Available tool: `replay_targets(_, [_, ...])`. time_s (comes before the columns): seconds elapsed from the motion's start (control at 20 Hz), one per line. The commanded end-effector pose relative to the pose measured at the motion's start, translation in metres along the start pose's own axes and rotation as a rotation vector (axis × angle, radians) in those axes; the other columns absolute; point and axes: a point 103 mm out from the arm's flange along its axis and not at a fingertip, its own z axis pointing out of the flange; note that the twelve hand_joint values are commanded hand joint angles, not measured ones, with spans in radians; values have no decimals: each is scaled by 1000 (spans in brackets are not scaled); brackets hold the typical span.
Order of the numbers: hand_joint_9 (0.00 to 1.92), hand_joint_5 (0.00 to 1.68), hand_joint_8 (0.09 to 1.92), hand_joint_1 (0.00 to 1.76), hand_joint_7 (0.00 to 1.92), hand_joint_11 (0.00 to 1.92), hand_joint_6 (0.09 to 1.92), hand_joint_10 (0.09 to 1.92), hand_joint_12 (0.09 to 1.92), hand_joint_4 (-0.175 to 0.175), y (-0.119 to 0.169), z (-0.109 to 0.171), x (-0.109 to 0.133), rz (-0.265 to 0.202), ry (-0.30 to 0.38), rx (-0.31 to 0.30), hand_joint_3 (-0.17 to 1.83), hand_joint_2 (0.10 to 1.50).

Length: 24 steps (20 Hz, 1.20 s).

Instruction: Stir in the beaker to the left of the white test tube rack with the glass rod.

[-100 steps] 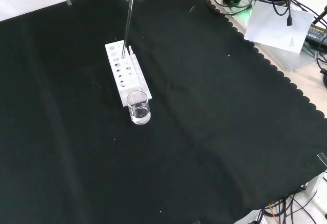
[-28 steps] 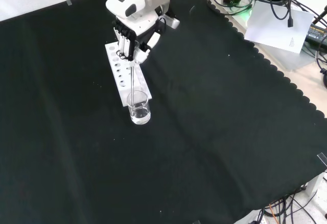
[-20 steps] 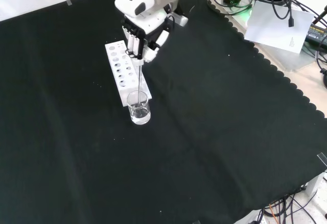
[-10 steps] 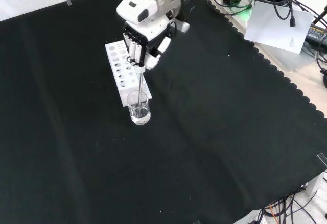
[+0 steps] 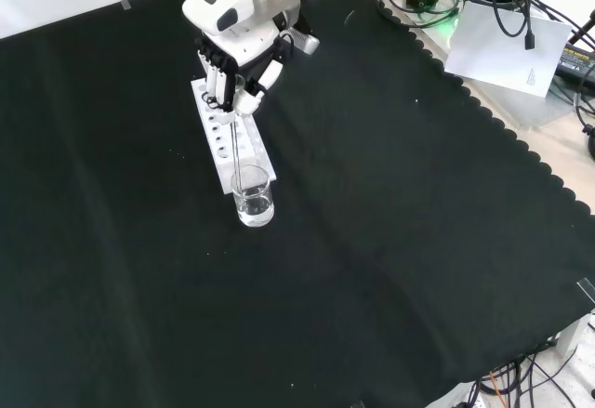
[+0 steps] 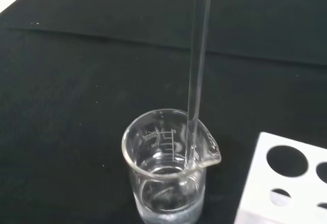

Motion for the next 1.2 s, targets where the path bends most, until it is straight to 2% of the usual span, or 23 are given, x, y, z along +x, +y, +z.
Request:
replay_targets(0.05, [1579,1371,877,1320,1253,1640,87,892,642,-175,-29,-8,-3,25,-4,0,-175,1081])
replay_targets(0.3, [1580,1373,874,1320,1255,1640,87,891,642,-175,-37,-11,27,-15,10,-9,-175,1080])
replay_targets(0.6, [1579,1374,875,1320,1254,1639,87,890,642,-175,-23,-12,36,-34,17,-15,-175,1081])
replay_targets(0.95, [1580,1375,874,1320,1254,1640,87,890,642,-175,7,-7,13,-11,18,-9,-175,1080])
replay_targets(1.2, [1581,1376,873,1320,1255,1640,87,889,642,-175,-10,-4,-18,42,15,-6,-175,1080])
